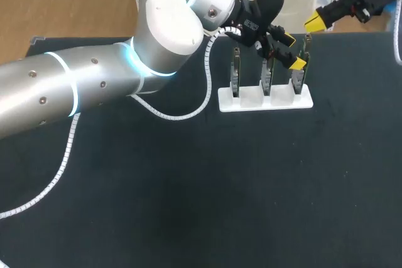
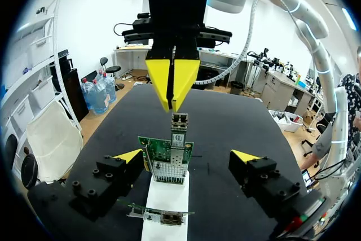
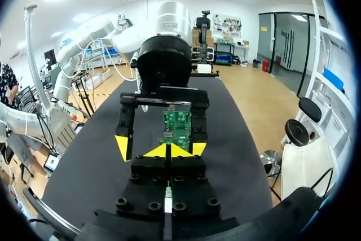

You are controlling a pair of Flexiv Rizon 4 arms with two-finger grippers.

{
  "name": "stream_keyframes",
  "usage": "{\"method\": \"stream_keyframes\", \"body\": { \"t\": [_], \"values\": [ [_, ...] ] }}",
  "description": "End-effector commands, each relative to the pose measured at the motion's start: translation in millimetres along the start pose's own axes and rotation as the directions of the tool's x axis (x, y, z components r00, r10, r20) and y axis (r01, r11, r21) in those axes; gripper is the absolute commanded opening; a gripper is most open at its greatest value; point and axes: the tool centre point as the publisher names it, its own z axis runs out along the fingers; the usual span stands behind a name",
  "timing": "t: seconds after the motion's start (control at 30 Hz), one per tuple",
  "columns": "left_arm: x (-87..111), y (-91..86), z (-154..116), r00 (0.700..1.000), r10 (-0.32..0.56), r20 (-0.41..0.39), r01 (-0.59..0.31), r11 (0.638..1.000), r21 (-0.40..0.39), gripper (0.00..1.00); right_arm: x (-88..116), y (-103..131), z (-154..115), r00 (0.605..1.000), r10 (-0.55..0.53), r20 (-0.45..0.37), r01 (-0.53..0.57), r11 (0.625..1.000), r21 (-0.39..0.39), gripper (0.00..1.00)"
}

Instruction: Pick up the optical module with the left hand, and insert it into the network port with the right hand.

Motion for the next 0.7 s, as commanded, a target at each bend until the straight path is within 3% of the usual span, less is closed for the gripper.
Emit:
{"method": "stream_keyframes", "body": {
  "t": [0.03,0.7],
  "values": [
    [-0.1,-1.2,-0.7,1.000,-0.001,-0.002,0.001,1.000,-0.002,1.00,0.7,1.3,1.6,1.000,0.003,-0.001,-0.003,1.000,0.002,0.00],
    [-0.1,-1.2,-0.7,1.000,-0.001,-0.002,0.001,1.000,-0.002,1.00,14.2,-0.4,11.2,0.999,0.049,-0.014,-0.049,0.999,-0.017,0.00]
  ]
}}
